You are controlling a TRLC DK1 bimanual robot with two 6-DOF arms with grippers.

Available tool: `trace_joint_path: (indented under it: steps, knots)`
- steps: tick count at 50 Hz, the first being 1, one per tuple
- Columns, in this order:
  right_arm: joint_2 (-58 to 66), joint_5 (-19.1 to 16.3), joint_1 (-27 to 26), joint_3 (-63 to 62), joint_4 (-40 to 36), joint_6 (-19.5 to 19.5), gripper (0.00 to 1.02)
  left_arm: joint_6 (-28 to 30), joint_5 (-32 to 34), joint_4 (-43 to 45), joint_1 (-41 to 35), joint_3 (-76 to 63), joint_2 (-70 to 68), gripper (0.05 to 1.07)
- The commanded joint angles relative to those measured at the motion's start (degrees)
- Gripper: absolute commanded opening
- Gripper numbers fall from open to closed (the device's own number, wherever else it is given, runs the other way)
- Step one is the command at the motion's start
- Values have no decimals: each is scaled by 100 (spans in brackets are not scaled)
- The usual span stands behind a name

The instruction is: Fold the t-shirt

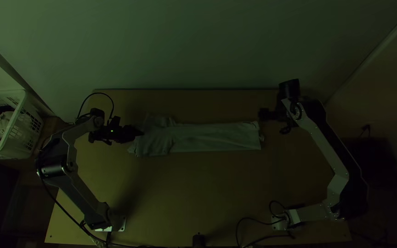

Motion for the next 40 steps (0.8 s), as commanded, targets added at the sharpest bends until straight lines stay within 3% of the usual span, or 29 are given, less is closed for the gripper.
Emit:
trace_joint_path:
  steps: [1,9,24,26,27,29,32,33,40]
  knots:
    - [-176,44,48,-116,-14,134,99,-349,-169,161,-333,-289,188,103]
    - [-291,44,39,-187,-14,134,99,-965,-626,803,-860,-482,135,103]
    - [-449,44,-14,-442,65,161,99,-1597,-1787,1392,-1915,-799,-137,101]
    - [-466,44,-14,-503,100,178,99,-1659,-1954,1392,-1994,-799,-163,95]
    - [-475,44,-14,-530,118,196,99,-1712,-2033,1392,-2029,-799,-181,86]
    - [-484,44,4,-573,135,222,99,-1800,-2182,1392,-2064,-799,-234,62]
    - [-501,44,21,-653,188,240,99,-1870,-2358,1480,-2082,-799,-366,11]
    - [-510,44,21,-679,215,248,99,-1887,-2375,1489,-2082,-807,-401,7]
    - [-554,44,30,-864,364,266,99,-1870,-2613,1251,-2047,-807,-752,8]
